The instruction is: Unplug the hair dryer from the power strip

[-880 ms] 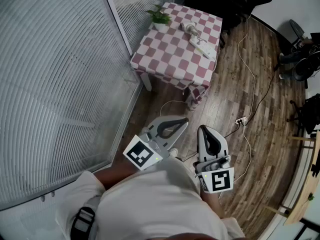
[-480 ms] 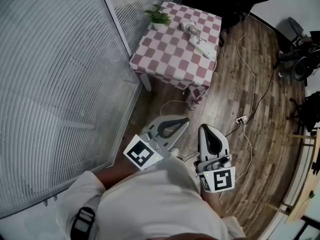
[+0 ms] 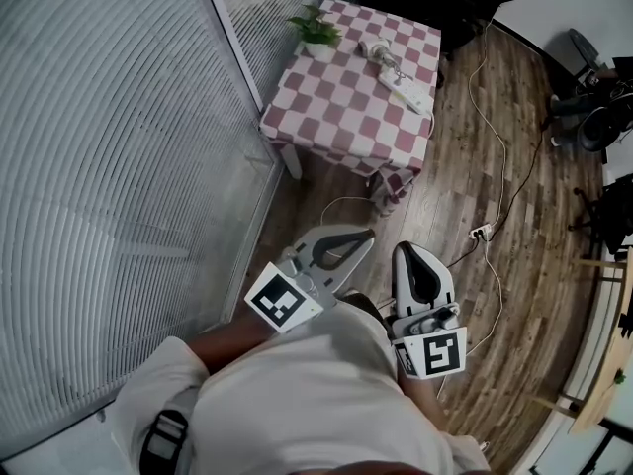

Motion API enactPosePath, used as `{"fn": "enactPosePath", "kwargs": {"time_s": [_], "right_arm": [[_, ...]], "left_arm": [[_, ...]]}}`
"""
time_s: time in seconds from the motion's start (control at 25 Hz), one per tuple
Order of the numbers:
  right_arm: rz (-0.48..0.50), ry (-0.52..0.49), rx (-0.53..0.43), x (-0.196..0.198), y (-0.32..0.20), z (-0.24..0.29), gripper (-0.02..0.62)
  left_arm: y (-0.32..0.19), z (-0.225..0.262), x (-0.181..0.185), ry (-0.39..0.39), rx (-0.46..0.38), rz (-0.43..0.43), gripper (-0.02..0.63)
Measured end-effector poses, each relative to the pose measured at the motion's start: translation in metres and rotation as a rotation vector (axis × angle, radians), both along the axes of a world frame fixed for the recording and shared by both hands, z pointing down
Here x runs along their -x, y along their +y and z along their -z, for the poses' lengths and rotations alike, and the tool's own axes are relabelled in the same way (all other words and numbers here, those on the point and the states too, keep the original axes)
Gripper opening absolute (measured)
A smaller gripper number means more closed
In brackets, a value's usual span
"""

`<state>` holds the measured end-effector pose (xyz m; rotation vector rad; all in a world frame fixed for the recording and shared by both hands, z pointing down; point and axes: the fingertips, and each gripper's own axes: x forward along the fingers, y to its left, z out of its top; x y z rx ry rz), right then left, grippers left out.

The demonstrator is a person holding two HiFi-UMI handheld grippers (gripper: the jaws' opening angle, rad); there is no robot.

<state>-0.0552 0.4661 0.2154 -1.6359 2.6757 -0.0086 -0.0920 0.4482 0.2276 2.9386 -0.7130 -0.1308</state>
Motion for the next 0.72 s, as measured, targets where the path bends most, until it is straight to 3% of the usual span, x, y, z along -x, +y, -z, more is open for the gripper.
{"fn": "enactPosePath", "kwargs": {"time_s": [0.72], "right_arm": [[-0.03, 0.019, 0.004, 0.004, -0.024, -0.006, 0.032]], "left_arm": [[-0.023, -0.01, 0.008, -0.013, 0.014, -0.016, 0.031]]}}
